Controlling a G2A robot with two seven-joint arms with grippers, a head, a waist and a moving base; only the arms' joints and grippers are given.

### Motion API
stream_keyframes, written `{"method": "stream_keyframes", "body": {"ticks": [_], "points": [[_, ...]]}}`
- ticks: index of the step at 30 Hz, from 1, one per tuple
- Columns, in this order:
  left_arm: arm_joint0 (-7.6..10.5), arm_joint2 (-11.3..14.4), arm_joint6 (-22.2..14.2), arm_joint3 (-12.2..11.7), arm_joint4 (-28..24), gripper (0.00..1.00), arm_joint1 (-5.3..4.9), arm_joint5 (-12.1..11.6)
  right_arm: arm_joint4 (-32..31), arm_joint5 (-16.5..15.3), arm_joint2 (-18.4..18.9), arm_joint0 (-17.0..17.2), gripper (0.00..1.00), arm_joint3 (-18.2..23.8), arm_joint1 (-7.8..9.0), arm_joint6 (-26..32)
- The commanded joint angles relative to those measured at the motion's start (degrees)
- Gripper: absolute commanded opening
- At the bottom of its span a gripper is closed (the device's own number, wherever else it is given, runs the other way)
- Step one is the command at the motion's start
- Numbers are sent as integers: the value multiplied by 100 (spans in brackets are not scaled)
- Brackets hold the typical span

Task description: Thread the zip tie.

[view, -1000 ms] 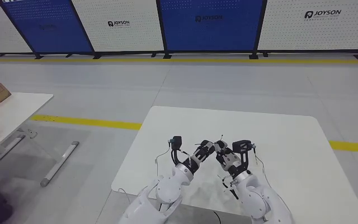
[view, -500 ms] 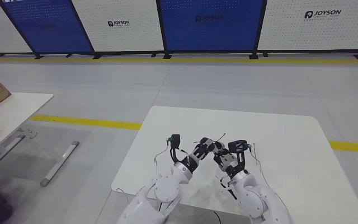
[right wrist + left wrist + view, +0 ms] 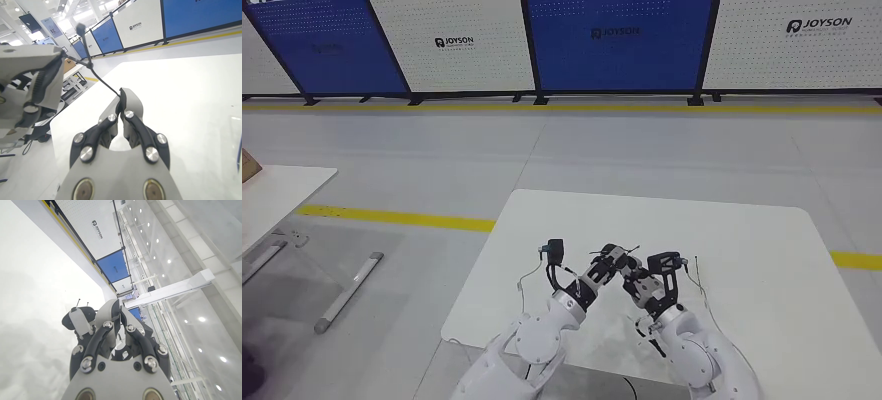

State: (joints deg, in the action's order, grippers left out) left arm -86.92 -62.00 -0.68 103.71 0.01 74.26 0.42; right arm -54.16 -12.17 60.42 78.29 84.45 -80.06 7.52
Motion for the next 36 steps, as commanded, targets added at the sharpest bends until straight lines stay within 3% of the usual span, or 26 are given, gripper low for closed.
{"method": "stream_keyframes", "body": {"ticks": [1,21,22,23,30,36], "points": [[-13,3,9,20,19,0,-1,-9,-4,-12,4,-1,0,-12,4,0],[-131,54,223,207,153,0,4,-33,97,-118,78,-36,0,-93,43,25],[-123,56,294,194,195,0,8,-11,138,-140,92,-28,74,-75,45,21],[-115,70,364,176,222,0,14,4,207,-157,129,-11,100,-25,51,7],[-173,-95,1080,28,506,0,27,-51,588,-77,639,381,100,603,128,-339],[-301,-350,1107,-52,528,0,-2,-18,1279,-237,1250,914,100,1177,201,-813]]}}
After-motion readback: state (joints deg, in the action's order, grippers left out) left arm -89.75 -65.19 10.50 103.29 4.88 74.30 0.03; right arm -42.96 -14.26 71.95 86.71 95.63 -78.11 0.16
